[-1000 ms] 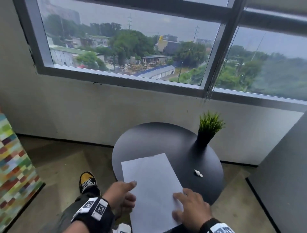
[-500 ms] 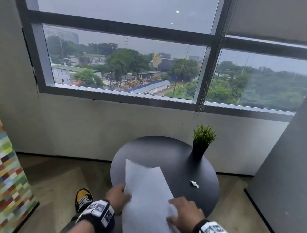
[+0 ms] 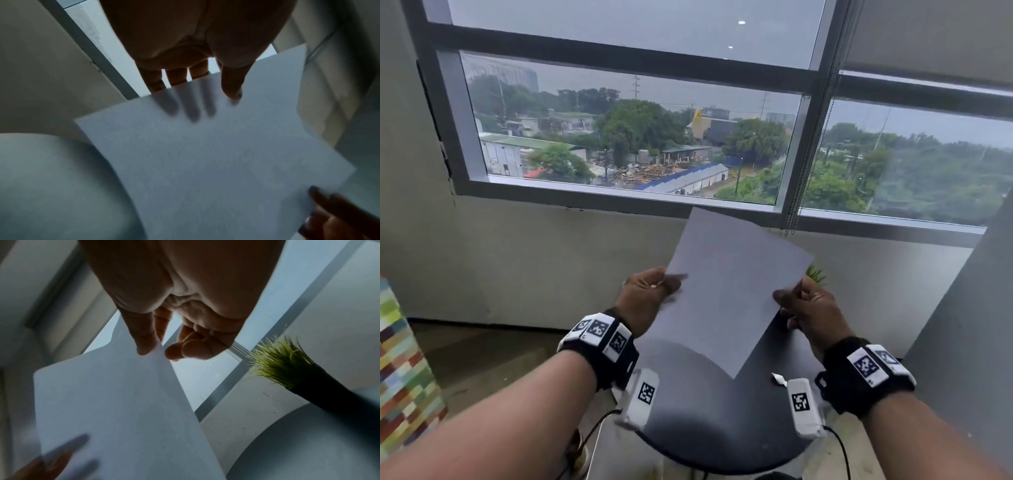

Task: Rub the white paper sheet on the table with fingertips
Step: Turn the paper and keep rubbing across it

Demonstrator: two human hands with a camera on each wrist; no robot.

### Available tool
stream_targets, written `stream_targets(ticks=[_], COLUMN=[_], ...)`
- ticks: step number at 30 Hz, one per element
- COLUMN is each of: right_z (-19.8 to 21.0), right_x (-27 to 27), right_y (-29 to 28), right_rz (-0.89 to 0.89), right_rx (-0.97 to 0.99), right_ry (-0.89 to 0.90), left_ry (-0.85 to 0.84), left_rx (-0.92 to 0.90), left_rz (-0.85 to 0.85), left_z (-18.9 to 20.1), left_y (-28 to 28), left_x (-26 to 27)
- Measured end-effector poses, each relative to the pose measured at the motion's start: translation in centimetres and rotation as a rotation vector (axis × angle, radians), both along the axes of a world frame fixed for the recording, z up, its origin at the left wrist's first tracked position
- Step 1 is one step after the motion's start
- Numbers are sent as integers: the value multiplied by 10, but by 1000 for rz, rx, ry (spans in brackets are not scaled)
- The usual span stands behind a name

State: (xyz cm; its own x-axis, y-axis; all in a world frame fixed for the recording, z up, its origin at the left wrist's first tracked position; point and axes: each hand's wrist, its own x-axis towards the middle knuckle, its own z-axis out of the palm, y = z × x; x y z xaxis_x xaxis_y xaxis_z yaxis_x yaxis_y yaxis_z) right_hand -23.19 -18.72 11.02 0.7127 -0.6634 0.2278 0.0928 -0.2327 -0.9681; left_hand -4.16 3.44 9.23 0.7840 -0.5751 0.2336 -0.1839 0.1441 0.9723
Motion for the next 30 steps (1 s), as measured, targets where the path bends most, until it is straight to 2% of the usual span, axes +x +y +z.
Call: stream_targets(ticks=[3, 6, 8, 12, 14, 17, 19, 23, 25, 28, 30], right_z=[-12, -39, -44, -27, -26, -33, -32, -38, -59, -109, -140], right_x=[2, 0, -1, 9, 12, 11, 14, 24, 25, 12, -1], right_y=[13, 24, 31, 29, 25, 24, 18, -10, -25, -41, -44], right_rz=[9, 28, 31, -70, -73, -48, -55, -55, -38, 33, 62], right_rx=[-151, -241, -298, -391, -385, -415, -435, -424, -472, -666, -684], right_ry=[86, 367, 479, 379, 393, 536, 522, 508, 647, 1051, 1184], left_ry=[74, 265, 292, 145, 126, 226, 188, 90, 98, 16, 16], left_rx=[81, 346, 465, 314, 400, 570, 588, 643, 738, 897, 965], left_rz=[25, -8, -6, 104, 115, 28, -1, 59, 37, 33, 4], left_z=[-23, -55, -64, -52, -53, -67, -71, -76, -86, -108, -121], left_y=[1, 6, 9, 9, 14, 24, 23, 24, 25, 27, 29], left_x=[-5, -15, -20, -9, -8, -16, -17, -19, -22, -32, -39])
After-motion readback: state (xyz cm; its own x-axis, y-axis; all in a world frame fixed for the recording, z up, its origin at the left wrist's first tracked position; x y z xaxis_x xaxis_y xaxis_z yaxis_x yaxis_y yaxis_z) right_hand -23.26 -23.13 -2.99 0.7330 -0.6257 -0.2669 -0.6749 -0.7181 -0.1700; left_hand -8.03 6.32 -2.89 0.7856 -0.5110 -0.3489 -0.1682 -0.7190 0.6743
